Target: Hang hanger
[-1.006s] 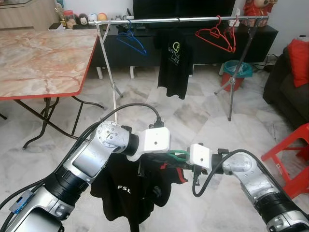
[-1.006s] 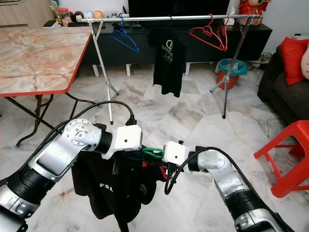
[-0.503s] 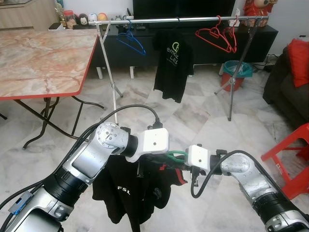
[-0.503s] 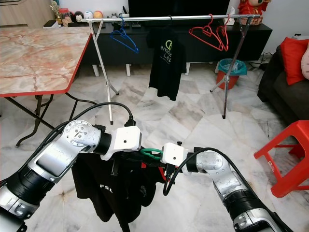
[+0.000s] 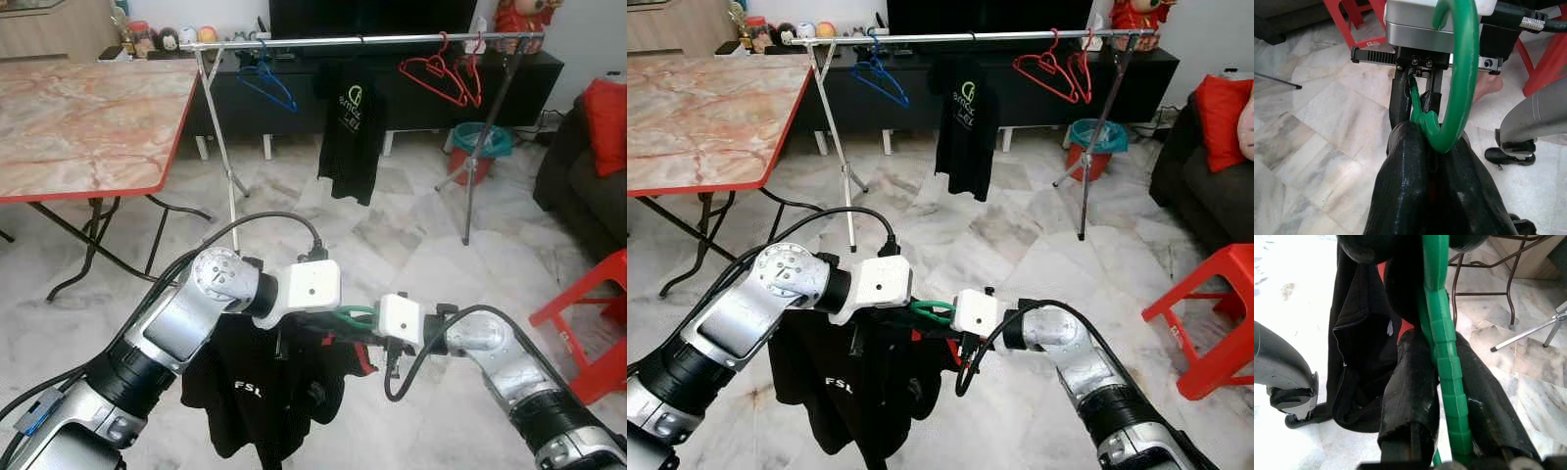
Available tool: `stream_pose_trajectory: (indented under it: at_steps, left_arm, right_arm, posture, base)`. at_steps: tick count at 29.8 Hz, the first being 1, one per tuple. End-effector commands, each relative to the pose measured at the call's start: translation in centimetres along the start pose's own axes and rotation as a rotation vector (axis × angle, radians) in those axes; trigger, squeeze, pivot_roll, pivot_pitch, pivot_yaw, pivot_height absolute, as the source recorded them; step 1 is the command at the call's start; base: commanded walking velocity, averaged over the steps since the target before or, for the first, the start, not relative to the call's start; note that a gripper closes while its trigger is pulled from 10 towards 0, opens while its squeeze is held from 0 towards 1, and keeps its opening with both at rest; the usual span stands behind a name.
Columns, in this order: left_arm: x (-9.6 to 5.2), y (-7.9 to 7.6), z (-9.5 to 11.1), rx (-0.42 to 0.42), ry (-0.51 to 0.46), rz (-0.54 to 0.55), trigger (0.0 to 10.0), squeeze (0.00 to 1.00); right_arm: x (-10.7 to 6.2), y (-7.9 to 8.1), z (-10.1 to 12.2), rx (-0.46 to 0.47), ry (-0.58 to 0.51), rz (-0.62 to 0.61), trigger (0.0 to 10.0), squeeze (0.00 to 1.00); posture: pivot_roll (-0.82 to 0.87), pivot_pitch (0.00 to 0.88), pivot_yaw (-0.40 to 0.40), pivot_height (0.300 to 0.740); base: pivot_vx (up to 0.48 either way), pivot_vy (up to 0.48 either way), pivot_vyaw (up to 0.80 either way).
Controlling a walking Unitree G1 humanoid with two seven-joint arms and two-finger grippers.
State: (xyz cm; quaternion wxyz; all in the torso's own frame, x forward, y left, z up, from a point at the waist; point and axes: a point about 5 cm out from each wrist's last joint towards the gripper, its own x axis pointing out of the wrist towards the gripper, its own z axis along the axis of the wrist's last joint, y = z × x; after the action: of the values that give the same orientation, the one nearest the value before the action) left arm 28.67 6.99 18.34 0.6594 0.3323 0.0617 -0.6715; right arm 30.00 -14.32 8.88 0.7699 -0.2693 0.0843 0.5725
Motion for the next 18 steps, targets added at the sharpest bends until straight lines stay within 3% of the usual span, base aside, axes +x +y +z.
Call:
stream_pose_trajectory:
  at_steps: [1, 2, 3, 4, 18]
  left_arm:
    - [-0.58, -0.28, 2.04, 0.075, -0.083, -0.037, 10.0, 0.00]
    - [-0.58, -0.32, 2.02, 0.071, -0.085, -0.041, 10.0, 0.35]
    - [-0.59, -0.35, 2.03, 0.069, -0.087, -0.044, 10.0, 0.87]
    - [-0.59, -0.40, 2.04, 0.066, -0.090, -0.048, 10.0, 1.00]
    - [-1.24, -0.31, 1.84, 0.062, -0.078, -0.041, 10.0, 1.00]
  right_arm:
    - [-0.69, -0.16, -1.38, 0.044, 0.072, -0.034, 0.0, 0.00]
    - [-0.68, -0.18, -1.37, 0.044, 0.072, -0.035, 0.0, 0.00]
    - [-0.67, -0.20, -1.37, 0.043, 0.072, -0.036, 0.0, 0.00]
    - [-0.67, -0.21, -1.36, 0.043, 0.072, -0.036, 0.0, 0.00]
    - [-0.27, -0.21, -1.34, 0.047, 0.062, -0.055, 0.0, 0.00]
  posture:
    - [0.03, 0.000, 0.023, 0.740]
    - [0.03, 0.000, 0.023, 0.740]
    - [0.03, 0.000, 0.023, 0.740]
    - [0.03, 0.000, 0.023, 0.740]
    - [0.04, 0.000, 0.027, 0.740]
  base:
    - [0.000, 0.000, 0.00]
    - [0.000, 0.000, 0.00]
    - [0.000, 0.000, 0.00]
    - [0.000, 0.000, 0.00]
    - [0.000, 0.000, 0.00]
